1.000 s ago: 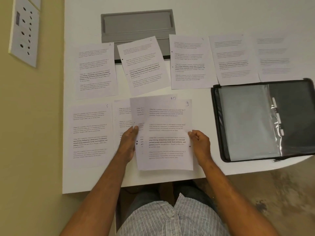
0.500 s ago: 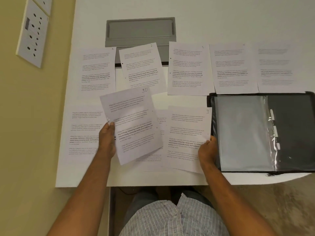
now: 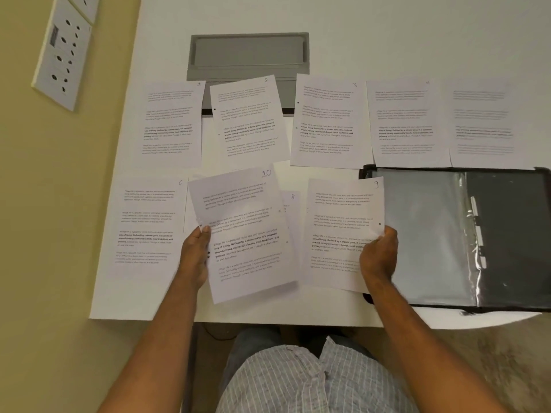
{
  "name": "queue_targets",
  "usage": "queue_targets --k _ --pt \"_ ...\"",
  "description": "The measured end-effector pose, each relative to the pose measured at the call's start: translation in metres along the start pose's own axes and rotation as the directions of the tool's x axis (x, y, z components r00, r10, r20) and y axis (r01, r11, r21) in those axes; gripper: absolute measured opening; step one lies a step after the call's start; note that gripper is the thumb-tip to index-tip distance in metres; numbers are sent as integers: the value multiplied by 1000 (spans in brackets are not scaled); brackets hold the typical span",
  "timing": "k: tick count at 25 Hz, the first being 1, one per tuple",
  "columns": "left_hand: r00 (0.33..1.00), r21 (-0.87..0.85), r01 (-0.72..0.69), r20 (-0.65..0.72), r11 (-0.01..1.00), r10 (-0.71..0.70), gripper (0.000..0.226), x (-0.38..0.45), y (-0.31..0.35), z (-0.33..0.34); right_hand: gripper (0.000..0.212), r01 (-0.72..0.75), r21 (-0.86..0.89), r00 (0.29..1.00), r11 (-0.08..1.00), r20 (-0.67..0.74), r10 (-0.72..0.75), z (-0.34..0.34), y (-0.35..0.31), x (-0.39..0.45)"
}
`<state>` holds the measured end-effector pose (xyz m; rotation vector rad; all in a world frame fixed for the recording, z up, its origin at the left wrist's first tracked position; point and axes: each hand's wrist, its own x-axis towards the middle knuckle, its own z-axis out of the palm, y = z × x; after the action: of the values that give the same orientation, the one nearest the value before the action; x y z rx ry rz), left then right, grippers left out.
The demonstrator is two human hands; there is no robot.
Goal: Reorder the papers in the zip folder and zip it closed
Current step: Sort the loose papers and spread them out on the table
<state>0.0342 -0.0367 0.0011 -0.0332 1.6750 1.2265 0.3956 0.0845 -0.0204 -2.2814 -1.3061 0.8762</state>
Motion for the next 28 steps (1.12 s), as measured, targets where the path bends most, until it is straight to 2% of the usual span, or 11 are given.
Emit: queue_targets --k 6,12,16,23,25,28 --pt "999 30 36 39 999 -37 28 -2 -9 7 37 49 -4 997 999 61 -48 14 -3 8" --pt "996 57 70 51 996 -73 22 0 -5 8 68 136 -49 987 989 88 -132 27 3 -4" --pt "994 78 85 64 993 -90 22 6 -2 7 82 235 -191 970 953 116 -216 36 7 -18" --pt "989 111 91 103 990 -103 23 19 5 -2 71 223 -500 972 837 185 -148 48 11 -30" --pt "987 117 92 121 989 -107 24 22 7 -4 69 219 -524 972 823 195 -134 47 13 -28" --pt "981 119 84 162 989 -103 29 24 10 -1 63 208 -431 972 878 189 -138 41 18 -28"
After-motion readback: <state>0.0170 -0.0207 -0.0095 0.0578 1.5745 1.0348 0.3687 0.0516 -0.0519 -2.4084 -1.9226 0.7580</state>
